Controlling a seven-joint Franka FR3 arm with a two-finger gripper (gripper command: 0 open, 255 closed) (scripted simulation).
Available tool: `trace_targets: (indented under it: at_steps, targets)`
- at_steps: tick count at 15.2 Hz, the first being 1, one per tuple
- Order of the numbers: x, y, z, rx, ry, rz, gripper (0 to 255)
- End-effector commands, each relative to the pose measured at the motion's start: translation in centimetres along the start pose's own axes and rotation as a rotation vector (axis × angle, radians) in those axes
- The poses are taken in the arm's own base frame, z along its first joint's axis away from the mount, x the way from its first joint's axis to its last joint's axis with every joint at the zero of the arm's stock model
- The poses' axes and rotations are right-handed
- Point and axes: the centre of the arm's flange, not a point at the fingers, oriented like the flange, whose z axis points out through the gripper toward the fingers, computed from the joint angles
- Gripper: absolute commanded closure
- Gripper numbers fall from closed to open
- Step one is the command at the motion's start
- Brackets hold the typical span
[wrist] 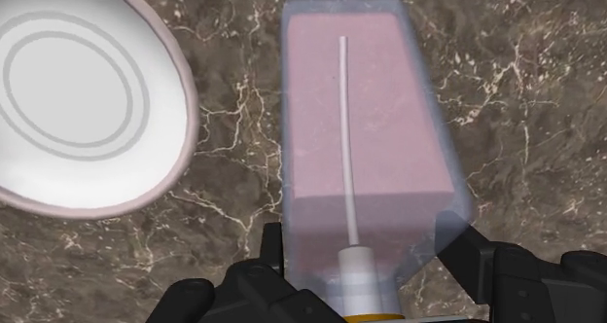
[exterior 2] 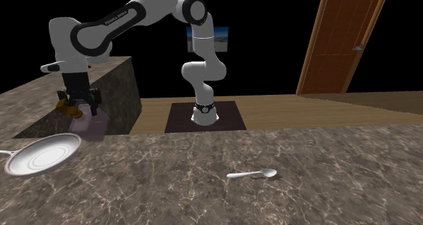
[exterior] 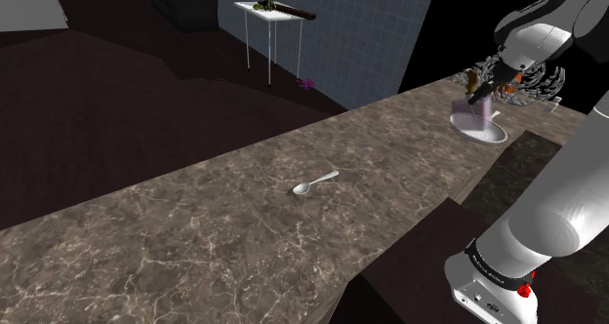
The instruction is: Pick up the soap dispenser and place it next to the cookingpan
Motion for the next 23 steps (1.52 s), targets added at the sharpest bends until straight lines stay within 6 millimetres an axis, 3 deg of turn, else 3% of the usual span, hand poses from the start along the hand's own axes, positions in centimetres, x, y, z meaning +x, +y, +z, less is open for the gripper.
trace_targets:
  at_steps: [1,19,23]
  targets:
    - [-0.2,0.0,1.0,-0.001,0.001,0.000,255]
    - [-2.6,0.1,10.2,-0.001,0.001,0.000,255]
    - [-2.7,0.1,10.5,-0.001,0.001,0.000,255]
